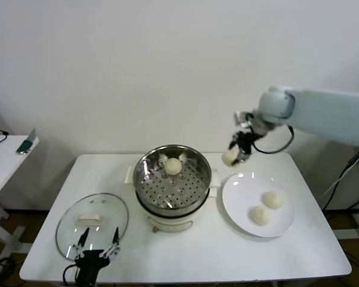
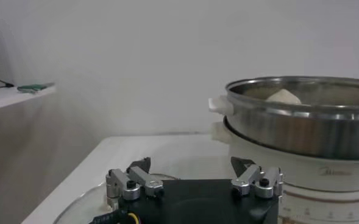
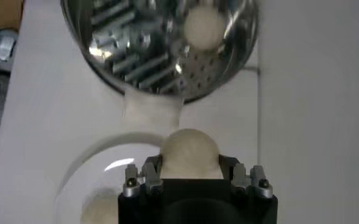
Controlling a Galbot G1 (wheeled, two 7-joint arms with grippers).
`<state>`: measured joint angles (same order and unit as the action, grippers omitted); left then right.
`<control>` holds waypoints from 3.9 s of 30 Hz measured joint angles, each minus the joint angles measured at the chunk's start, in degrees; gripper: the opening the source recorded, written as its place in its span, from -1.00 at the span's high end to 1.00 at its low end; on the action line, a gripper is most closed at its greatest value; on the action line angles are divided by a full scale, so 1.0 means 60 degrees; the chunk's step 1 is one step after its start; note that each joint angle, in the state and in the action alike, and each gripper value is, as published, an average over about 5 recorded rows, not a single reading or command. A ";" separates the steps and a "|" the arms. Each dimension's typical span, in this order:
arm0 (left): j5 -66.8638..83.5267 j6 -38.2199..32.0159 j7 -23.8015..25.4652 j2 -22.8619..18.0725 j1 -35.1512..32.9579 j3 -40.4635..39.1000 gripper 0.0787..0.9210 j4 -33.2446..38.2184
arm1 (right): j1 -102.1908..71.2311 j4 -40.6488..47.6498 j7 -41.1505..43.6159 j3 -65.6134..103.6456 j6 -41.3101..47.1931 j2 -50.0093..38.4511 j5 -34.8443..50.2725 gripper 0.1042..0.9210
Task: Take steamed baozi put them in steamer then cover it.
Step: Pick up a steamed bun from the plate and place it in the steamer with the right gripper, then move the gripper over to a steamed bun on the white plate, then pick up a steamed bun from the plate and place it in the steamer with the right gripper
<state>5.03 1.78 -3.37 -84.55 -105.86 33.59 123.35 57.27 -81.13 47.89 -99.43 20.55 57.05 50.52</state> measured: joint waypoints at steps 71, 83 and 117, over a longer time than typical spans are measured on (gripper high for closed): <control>-0.0156 0.0189 0.0016 -0.0202 -0.0143 -0.0049 -0.77 0.0481 | -0.0613 -0.0908 0.0020 -0.1320 -0.0062 -0.1370 -0.1820 -0.76; -0.0437 0.0197 0.0020 -0.0474 -0.0249 -0.0145 -0.77 0.0434 | -0.3380 -0.0627 -0.0146 0.0226 0.0152 -0.2929 -0.3747 -0.76; -0.0617 0.0183 0.0000 -0.0569 -0.0337 -0.0141 -0.77 0.0484 | -0.6040 0.0576 -0.0106 0.2371 0.0101 -0.3039 -0.5175 -0.32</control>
<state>1.32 2.87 -3.36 -87.96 -107.88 32.75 126.25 21.02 -77.67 47.25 -85.20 21.16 38.82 19.47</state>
